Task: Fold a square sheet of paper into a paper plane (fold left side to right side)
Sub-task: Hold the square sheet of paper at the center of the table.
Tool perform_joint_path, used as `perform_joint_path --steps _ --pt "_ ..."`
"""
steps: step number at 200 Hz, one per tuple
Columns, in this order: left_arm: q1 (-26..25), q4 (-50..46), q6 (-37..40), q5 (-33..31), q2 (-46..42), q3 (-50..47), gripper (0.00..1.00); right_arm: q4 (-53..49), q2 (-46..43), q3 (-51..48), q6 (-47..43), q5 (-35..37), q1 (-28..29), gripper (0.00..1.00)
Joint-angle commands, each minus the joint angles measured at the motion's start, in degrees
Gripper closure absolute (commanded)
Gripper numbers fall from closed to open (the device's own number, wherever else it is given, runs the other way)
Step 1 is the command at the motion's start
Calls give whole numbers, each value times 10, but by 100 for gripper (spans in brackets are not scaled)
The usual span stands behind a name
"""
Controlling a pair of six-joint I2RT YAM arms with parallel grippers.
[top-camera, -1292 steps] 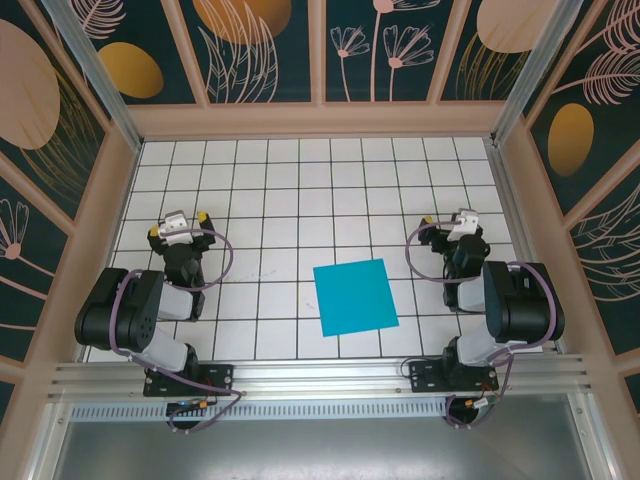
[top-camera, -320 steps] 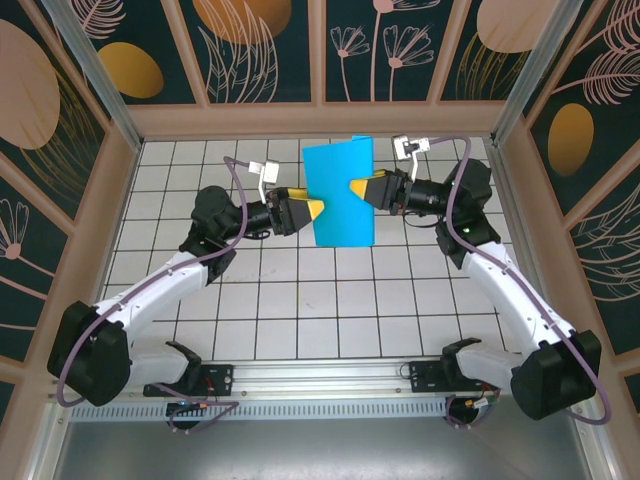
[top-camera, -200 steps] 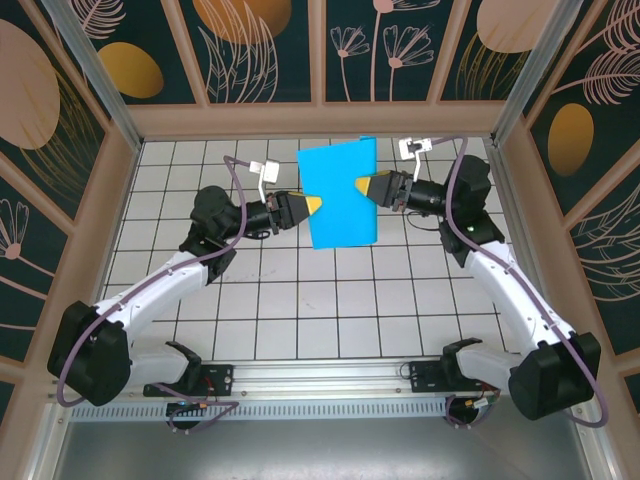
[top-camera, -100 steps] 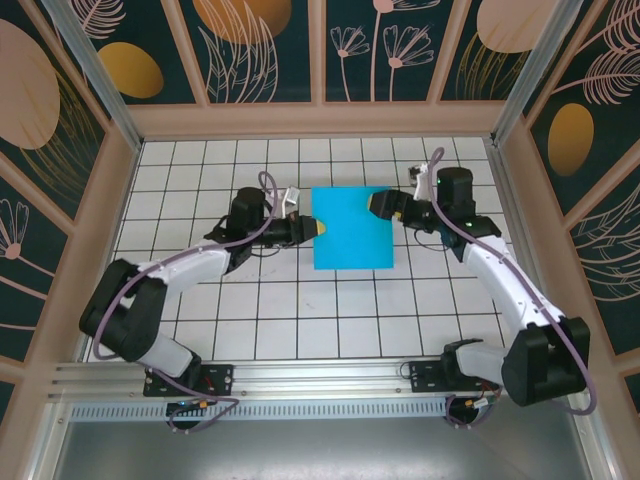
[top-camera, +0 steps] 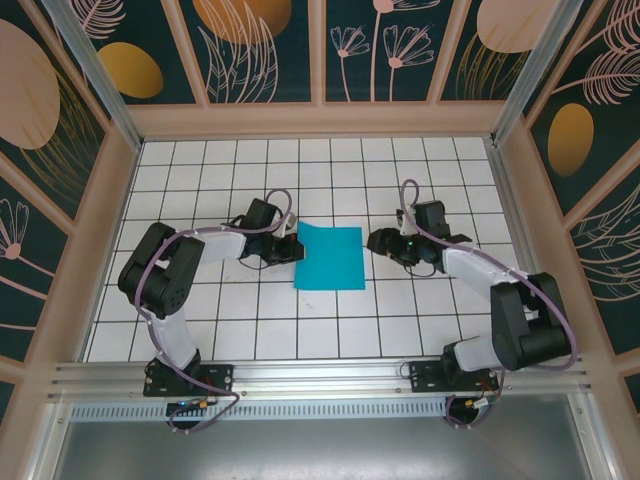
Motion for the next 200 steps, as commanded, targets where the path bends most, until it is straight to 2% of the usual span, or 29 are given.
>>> perform_joint_path --steps 1,33,101,170,200 --pt "4 -44 43 -19 -5 26 100 77 39 8 36 -24 23 43" --pt "4 -52 44 -20 -14 26 100 71 106 49 34 3 58 52" --pt "4 -40 32 7 -26 26 100 57 184 86 28 28 76 58" --pt "2 24 -5 89 -38 20 62 22 205 90 17 50 84 58" --pt "-9 75 -40 125 -40 18 51 22 209 88 17 49 85 58"
